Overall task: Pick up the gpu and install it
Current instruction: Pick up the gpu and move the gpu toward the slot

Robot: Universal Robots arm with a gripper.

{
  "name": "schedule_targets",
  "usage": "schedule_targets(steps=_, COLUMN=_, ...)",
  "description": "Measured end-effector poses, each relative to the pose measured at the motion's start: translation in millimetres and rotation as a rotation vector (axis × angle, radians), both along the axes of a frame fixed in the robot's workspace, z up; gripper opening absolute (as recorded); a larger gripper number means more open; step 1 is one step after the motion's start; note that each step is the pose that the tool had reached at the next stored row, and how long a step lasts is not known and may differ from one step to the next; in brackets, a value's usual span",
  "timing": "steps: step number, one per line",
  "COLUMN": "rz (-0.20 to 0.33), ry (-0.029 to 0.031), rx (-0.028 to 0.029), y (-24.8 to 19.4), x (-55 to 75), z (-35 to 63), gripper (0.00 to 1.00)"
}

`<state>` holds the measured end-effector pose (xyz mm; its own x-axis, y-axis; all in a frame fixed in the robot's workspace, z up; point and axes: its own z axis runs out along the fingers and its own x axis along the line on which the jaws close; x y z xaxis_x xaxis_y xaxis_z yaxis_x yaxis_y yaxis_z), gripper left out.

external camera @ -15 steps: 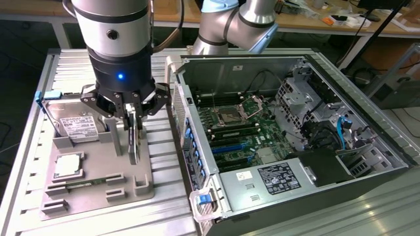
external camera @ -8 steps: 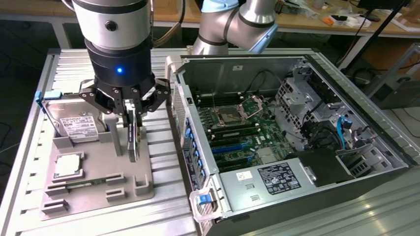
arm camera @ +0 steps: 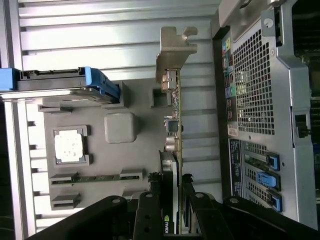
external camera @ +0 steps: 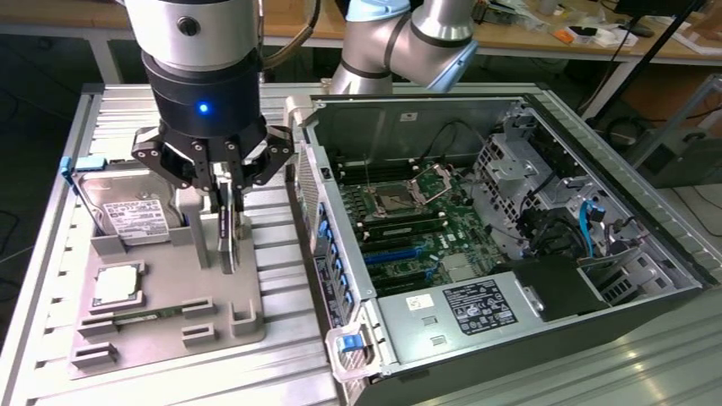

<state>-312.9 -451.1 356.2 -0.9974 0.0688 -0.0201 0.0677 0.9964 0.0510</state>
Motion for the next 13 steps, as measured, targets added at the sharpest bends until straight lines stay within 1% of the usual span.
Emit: schedule_targets(steps=13, rz=0.0, ry=0.0, rx=0.0, y=0.0, x=0.0, z=16.0, gripper=0.27)
